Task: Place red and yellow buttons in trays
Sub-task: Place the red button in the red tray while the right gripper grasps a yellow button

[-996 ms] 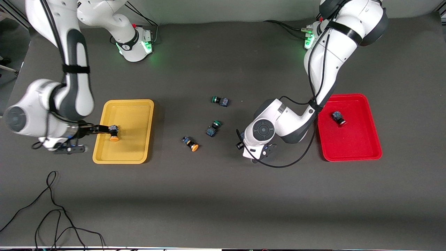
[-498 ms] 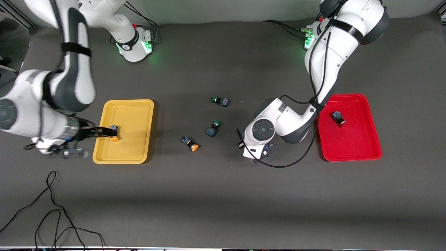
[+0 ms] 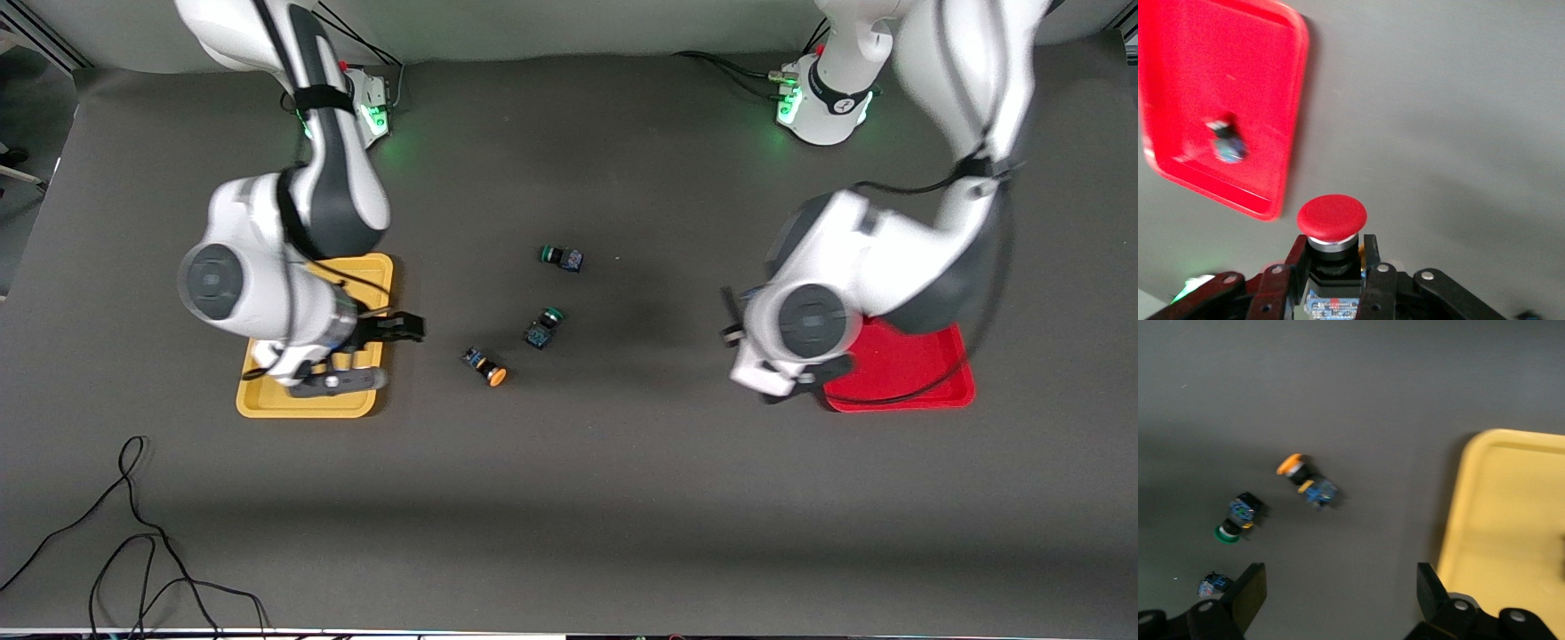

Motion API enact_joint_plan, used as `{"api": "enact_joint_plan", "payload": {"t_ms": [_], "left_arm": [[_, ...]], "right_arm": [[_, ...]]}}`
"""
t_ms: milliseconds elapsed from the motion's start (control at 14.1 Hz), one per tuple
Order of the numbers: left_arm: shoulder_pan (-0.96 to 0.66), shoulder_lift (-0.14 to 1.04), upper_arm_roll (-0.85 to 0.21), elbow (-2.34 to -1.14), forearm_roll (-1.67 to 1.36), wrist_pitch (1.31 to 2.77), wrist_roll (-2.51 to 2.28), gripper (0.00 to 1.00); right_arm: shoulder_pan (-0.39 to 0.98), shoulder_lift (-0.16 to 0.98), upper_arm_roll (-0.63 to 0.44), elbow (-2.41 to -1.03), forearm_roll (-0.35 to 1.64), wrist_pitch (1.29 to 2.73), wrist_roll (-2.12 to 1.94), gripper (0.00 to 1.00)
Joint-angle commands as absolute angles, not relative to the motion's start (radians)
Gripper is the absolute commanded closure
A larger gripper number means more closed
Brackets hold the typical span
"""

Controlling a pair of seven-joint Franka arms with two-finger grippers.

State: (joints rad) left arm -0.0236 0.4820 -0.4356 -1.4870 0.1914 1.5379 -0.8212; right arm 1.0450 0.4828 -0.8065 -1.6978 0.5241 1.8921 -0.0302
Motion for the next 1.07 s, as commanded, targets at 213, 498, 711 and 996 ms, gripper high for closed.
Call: {"api": "enact_joint_plan", "payload": {"t_ms": [213,498,711,996], "left_arm": [[0.312,0.266,-0.430,-1.902,0.204,1.788,-0.311,1.00],[0.452,0.323,-0.423,-2.043,0.257,2.081,-0.123,1.00],[0.512,0.409,-0.423,-2.052,0.319,2.180,-0.103,1.00],[0.529,0.460,-0.422,-2.074,0.345,2.267,-0.101,1.00]], "right_arm": [[1.038,0.598,-0.661,-1.689,0.532,2.115,-0.277,0.00],[1.057,0.629,-0.624,-1.816,0.540,2.343,-0.472,0.00],[1.060,0.666,-0.585,-1.850,0.543,2.424,-0.486,0.00],[1.060,0.704,-0.555,-1.853,0.546,2.476,-0.485,0.00]]}}
